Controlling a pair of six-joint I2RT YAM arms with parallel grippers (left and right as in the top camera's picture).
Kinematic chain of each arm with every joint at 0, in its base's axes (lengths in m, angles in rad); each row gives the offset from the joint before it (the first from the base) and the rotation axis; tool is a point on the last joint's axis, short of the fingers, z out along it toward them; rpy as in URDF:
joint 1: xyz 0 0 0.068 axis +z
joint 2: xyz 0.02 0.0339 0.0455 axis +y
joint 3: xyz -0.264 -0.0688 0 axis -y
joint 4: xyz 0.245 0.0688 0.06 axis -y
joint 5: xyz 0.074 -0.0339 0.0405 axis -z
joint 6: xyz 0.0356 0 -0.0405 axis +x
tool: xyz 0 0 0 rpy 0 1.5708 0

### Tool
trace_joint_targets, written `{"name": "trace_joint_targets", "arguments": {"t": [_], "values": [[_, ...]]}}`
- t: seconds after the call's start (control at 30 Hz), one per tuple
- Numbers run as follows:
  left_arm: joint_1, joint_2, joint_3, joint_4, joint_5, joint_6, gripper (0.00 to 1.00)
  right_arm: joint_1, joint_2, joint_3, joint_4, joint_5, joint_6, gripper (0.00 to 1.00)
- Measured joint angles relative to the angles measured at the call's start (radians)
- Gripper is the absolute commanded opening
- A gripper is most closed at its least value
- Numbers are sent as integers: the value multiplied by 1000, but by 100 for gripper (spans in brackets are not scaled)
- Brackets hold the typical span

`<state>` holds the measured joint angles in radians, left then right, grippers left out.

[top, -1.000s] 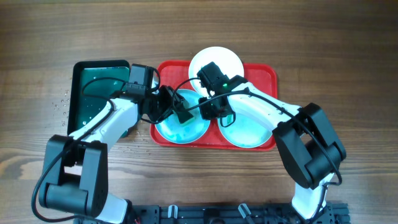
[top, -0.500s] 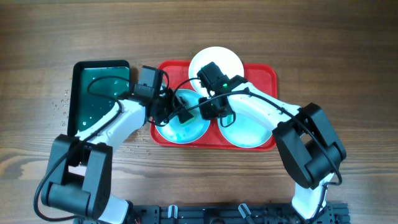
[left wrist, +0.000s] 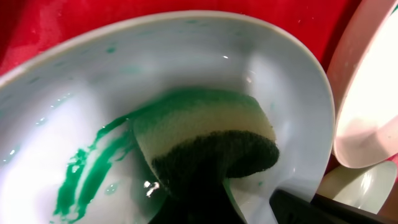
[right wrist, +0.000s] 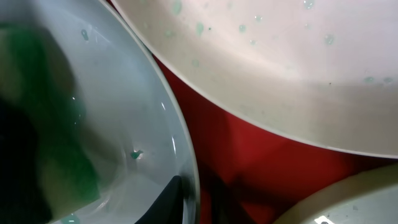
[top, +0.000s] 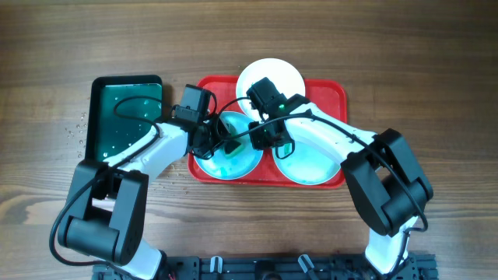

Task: Clean dirty plates on tray and stack at the side
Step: 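Scrub the left blue plate with the sponge while the right gripper holds it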

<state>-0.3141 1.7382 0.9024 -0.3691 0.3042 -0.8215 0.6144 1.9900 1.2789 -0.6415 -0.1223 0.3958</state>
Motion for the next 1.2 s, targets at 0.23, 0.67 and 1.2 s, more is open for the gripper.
{"name": "trace_joint_targets", "arguments": {"t": [0.23, 0.67, 1.2], "values": [[0, -3, 0, 109, -17, 85, 4, 0, 0, 0, 0, 0, 0, 17], [53, 19, 23, -11, -128, 103, 4, 0, 0, 0, 4, -5, 0, 17], [43, -68, 2, -82, -99, 106, 4, 3, 0, 0, 4, -7, 0, 17]]}}
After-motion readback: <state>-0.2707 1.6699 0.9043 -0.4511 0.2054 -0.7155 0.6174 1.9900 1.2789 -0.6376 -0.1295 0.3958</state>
